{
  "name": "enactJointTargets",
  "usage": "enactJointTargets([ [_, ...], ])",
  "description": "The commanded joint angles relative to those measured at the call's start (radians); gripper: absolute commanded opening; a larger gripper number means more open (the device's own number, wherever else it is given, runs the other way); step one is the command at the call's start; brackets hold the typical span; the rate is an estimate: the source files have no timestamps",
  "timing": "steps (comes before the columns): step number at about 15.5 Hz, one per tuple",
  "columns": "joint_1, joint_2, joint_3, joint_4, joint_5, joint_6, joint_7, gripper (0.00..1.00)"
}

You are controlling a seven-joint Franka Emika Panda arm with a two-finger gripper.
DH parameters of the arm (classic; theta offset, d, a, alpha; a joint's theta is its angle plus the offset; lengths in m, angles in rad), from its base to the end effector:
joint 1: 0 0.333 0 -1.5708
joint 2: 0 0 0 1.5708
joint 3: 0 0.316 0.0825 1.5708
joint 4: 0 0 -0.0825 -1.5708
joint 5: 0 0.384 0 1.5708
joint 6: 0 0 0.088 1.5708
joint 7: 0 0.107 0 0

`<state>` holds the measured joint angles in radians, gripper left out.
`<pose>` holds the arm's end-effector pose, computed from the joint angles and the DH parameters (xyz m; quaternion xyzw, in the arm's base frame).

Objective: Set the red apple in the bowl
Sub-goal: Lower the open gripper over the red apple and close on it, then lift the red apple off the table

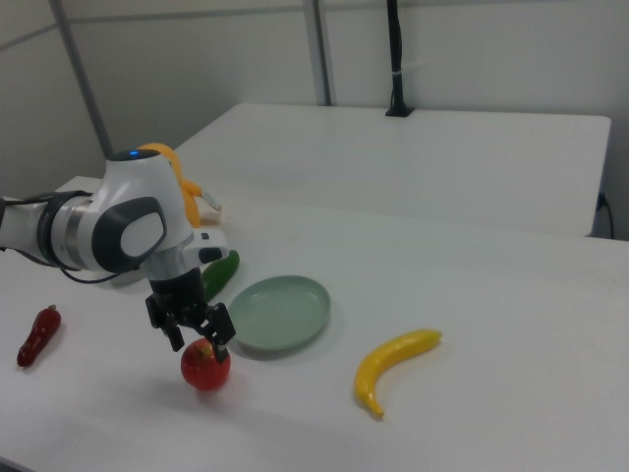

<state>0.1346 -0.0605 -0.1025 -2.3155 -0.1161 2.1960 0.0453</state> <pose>0.4945 0.0117 0.3626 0.9982 0.0289 -0.0278 0.0440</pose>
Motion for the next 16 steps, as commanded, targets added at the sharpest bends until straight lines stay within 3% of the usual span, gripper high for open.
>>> enactJointTargets([
  [1, 0.014, 0.008, 0.001, -0.004, -0.013, 0.028, -0.012, 1.00],
  [12, 0.019, 0.053, 0.018, 0.002, -0.008, 0.082, -0.013, 1.00],
  [13, 0.019, 0.057, 0.021, 0.002, -0.008, 0.085, -0.013, 0.91],
  [15, 0.019, 0.061, 0.023, 0.002, -0.011, 0.087, -0.013, 0.47],
  [16, 0.019, 0.061, 0.024, 0.002, -0.014, 0.087, -0.013, 0.37],
])
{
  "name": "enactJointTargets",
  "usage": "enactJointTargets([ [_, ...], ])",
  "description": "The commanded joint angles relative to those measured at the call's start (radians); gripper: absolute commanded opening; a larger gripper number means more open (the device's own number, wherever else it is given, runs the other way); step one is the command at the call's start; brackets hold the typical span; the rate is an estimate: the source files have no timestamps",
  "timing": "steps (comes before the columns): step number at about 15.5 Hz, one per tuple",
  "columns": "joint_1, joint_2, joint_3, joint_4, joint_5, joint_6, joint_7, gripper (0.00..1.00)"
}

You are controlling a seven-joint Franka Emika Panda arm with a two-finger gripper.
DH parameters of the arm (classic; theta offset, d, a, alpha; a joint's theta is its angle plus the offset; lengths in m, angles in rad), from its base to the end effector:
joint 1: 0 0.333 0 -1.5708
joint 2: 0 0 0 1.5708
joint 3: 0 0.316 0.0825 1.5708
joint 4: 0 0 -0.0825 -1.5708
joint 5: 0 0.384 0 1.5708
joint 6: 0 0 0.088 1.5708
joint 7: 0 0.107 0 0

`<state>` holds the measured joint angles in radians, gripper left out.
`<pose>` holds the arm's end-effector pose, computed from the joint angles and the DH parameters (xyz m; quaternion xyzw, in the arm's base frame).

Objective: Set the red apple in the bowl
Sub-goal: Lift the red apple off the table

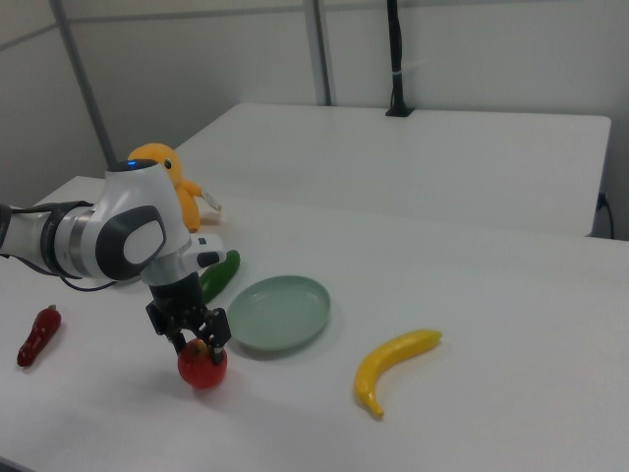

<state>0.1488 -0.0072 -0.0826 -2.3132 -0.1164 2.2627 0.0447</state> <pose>0.5029 0.0303 0.3426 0.9976 0.0488 -0.0192 0.0448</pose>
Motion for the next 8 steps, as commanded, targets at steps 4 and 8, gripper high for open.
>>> enactJointTargets([
  [4, 0.005, 0.006, 0.006, 0.001, -0.015, 0.018, -0.040, 0.34],
  [8, 0.012, -0.016, 0.010, 0.027, -0.015, 0.012, -0.037, 0.34],
])
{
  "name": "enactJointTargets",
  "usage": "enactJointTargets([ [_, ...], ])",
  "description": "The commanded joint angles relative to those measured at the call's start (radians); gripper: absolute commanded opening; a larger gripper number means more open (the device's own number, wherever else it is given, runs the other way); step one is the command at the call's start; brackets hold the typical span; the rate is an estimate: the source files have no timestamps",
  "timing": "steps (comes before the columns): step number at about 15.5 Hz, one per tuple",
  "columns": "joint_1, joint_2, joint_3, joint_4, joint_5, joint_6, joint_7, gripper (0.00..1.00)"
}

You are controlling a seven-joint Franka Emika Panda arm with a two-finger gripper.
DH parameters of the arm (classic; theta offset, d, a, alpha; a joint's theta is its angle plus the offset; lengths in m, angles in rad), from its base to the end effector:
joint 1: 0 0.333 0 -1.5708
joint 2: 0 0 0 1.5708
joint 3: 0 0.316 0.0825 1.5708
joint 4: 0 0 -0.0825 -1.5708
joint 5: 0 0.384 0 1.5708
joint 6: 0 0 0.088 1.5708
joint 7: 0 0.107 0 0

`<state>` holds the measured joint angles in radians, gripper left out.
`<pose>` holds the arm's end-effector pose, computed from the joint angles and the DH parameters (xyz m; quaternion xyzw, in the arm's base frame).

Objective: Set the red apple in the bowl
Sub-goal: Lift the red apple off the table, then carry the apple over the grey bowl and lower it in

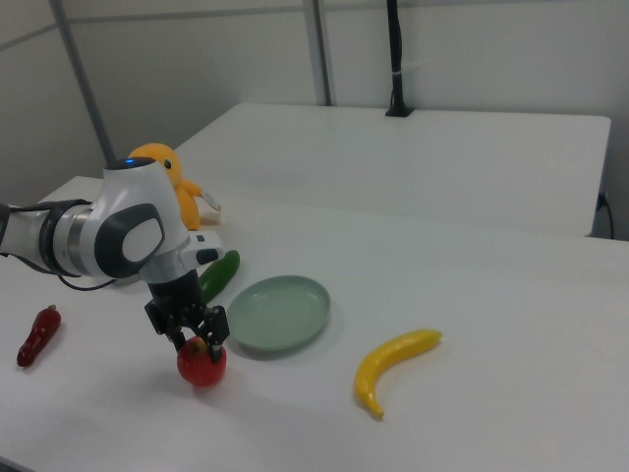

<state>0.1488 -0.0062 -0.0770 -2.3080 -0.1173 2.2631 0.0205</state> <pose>0.5043 0.0332 0.3444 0.9968 0.0639 -0.0173 0.0450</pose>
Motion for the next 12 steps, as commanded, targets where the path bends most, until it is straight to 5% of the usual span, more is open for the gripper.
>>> enactJointTargets([
  [1, 0.024, -0.023, 0.011, 0.041, -0.013, 0.012, -0.007, 0.34],
  [8, 0.078, 0.017, 0.075, 0.225, 0.025, 0.018, 0.038, 0.34],
  [12, 0.142, 0.161, 0.089, 0.415, 0.047, 0.018, 0.039, 0.34],
])
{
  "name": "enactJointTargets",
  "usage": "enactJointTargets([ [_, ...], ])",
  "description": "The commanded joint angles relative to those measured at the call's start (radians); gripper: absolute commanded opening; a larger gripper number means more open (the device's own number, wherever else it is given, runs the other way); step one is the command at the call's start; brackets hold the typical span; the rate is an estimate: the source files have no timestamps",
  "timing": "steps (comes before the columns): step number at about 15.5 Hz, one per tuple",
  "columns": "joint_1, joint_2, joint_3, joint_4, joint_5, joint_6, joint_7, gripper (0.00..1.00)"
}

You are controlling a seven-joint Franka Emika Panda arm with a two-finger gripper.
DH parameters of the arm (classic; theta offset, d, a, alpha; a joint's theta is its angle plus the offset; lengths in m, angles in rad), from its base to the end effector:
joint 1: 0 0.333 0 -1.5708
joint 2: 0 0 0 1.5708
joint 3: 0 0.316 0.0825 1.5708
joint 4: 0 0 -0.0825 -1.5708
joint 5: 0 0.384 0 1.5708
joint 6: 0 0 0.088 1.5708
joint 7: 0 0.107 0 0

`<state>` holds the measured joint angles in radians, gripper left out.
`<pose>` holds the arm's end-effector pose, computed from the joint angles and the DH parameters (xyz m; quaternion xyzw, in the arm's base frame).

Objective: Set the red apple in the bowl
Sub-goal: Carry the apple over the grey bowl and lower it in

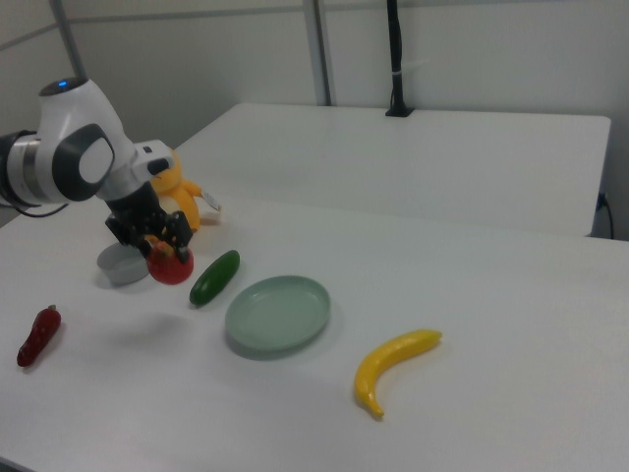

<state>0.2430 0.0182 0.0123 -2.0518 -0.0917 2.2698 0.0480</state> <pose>0.5544 0.1423 0.4487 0.9860 0.1285 0.1042 0.0223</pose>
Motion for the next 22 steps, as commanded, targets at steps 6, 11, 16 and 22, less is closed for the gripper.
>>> enactJointTargets([
  [6, 0.134, 0.307, 0.020, 0.375, 0.023, 0.011, 0.150, 0.34],
  [11, 0.219, 0.390, 0.021, 0.432, 0.021, 0.011, 0.297, 0.34],
  [16, 0.234, 0.505, 0.049, 0.555, 0.017, 0.031, 0.335, 0.34],
  [22, 0.236, 0.516, 0.061, 0.549, 0.017, 0.128, 0.342, 0.70],
])
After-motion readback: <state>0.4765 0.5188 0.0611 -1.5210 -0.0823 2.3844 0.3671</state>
